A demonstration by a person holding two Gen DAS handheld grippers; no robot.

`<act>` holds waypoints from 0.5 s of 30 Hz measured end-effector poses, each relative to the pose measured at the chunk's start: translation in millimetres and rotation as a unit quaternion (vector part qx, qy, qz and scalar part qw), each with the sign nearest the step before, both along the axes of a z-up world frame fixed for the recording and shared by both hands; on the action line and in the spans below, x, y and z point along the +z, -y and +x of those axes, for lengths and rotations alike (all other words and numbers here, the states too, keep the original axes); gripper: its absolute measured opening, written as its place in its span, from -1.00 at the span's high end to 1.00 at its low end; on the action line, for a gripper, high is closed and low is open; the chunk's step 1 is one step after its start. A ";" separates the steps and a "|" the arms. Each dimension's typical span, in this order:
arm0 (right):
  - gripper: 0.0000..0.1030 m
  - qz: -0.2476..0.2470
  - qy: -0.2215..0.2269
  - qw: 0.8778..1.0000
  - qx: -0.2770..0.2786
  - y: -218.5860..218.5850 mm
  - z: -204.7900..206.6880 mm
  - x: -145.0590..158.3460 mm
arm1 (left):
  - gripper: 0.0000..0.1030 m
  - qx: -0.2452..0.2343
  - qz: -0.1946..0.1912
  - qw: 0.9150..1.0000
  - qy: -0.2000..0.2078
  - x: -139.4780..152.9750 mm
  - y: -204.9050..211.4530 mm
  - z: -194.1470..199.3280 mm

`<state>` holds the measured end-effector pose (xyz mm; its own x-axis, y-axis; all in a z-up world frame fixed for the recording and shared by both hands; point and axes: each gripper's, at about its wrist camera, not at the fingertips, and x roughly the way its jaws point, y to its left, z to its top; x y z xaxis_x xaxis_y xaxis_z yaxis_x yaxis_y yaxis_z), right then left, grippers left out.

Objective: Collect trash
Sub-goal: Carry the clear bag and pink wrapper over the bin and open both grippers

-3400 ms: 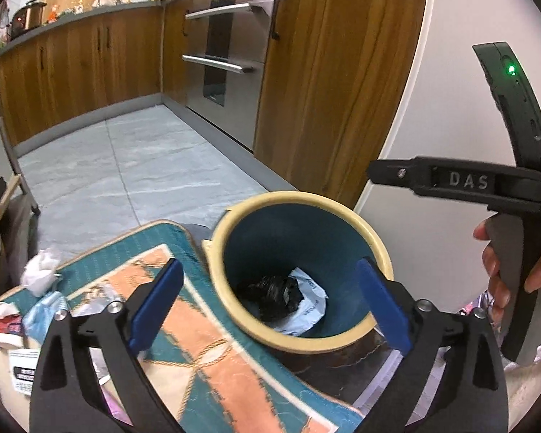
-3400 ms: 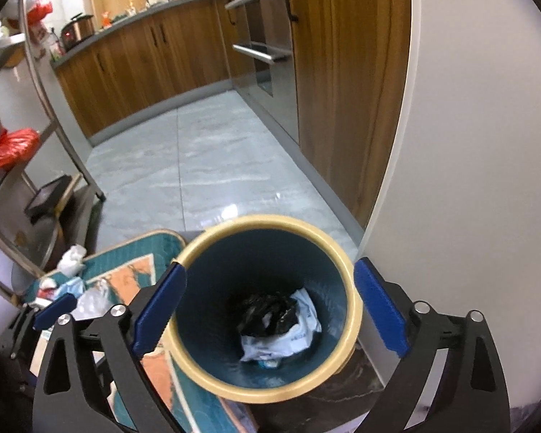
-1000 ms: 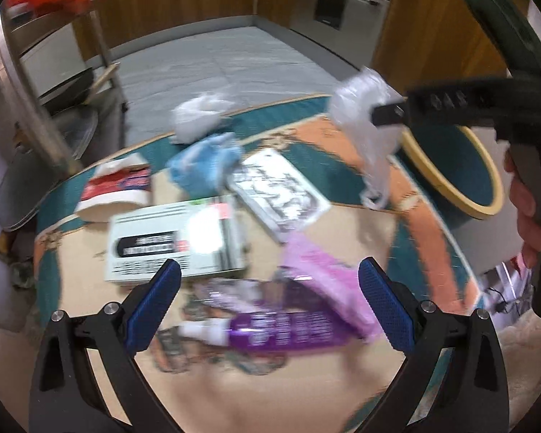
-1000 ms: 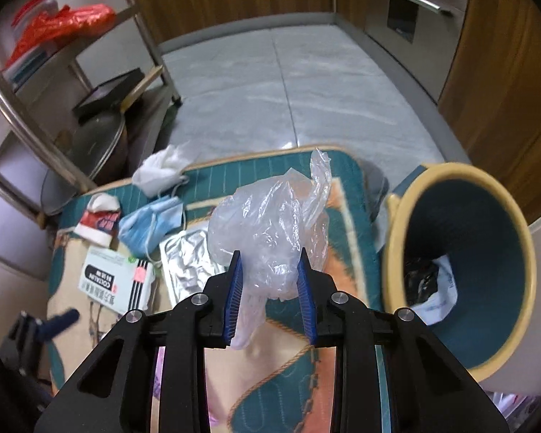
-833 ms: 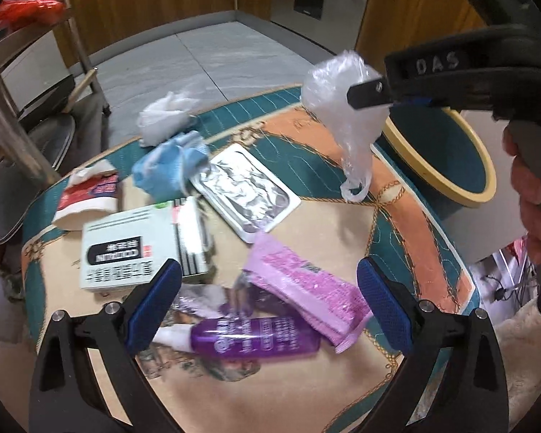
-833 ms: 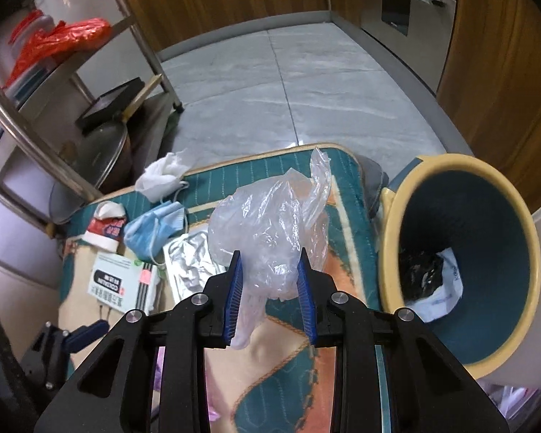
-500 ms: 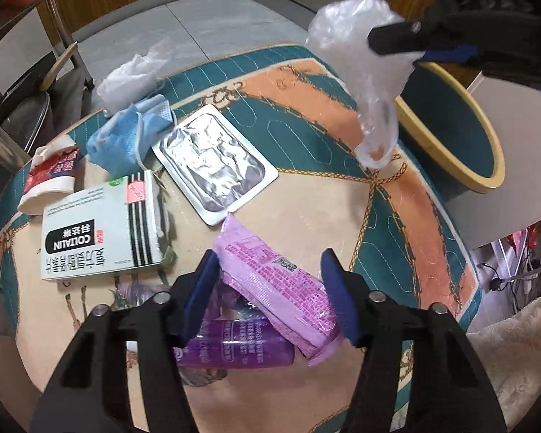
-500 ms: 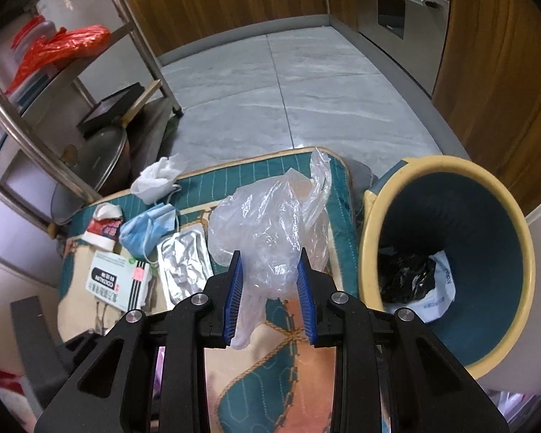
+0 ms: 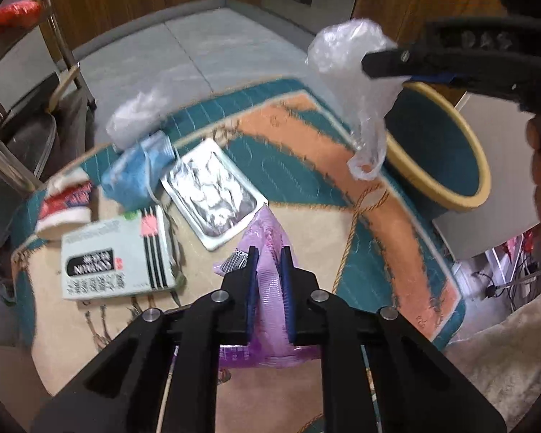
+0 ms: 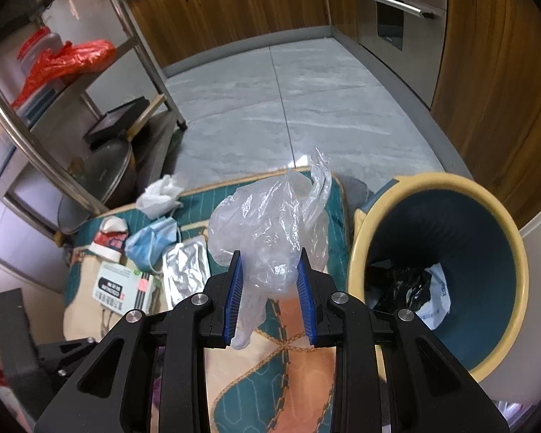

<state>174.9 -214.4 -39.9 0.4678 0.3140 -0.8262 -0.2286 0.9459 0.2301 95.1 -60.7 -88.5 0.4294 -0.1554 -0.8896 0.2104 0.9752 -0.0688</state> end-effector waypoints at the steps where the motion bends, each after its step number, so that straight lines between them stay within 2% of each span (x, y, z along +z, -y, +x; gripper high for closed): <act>1: 0.41 0.002 0.003 1.000 -0.001 1.6 0.4 2.7 | 0.78 0.001 -0.003 1.000 0.007 5.1 -0.9 -0.6; 9: 0.41 0.008 0.027 0.999 -0.025 24.2 2.4 22.0 | 0.78 0.007 -0.034 0.997 0.063 49.0 1.0 6.9; 15: 0.41 -0.010 0.066 0.996 -0.052 58.9 -0.3 44.7 | 0.78 -0.013 -0.049 0.994 0.099 75.6 24.9 17.7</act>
<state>174.7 -273.4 4.7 0.6028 0.2412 -0.7606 -0.1554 0.9705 0.1846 112.8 -85.6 -12.9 0.5888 -0.2501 -0.7686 0.2545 0.9599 -0.1174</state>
